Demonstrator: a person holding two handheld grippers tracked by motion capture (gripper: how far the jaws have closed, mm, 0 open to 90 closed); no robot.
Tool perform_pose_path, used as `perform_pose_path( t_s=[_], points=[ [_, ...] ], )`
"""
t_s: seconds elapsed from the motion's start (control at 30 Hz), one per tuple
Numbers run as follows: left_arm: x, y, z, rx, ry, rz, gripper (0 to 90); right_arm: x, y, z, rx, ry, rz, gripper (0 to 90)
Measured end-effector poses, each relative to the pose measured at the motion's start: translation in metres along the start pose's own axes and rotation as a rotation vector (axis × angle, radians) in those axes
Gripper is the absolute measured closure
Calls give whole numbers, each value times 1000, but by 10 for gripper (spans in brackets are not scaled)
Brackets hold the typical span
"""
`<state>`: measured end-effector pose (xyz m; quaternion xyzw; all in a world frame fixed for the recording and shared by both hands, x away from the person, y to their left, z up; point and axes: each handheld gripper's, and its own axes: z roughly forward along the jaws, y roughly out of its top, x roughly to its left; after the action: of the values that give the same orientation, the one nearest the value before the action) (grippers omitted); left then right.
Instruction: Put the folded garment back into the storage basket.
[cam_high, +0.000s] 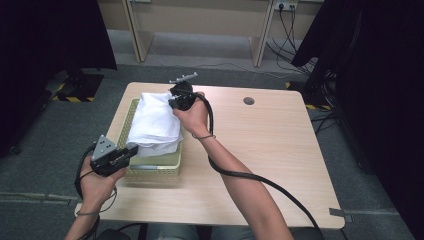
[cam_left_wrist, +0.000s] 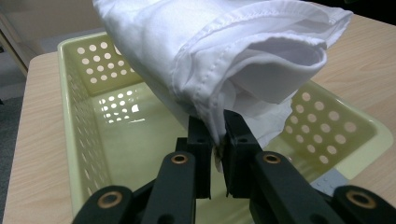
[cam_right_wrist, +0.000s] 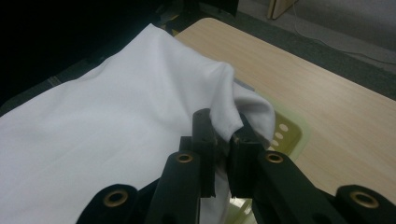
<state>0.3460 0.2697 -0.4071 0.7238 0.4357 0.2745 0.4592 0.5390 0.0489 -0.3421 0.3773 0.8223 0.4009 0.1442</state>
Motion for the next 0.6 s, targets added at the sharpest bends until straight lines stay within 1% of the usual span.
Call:
perform_pose_path(
  t_s=[0.6],
  points=[
    [4,-2,-2,0,10,-8,826,4,1,6,4,3,0,837]
  ],
)
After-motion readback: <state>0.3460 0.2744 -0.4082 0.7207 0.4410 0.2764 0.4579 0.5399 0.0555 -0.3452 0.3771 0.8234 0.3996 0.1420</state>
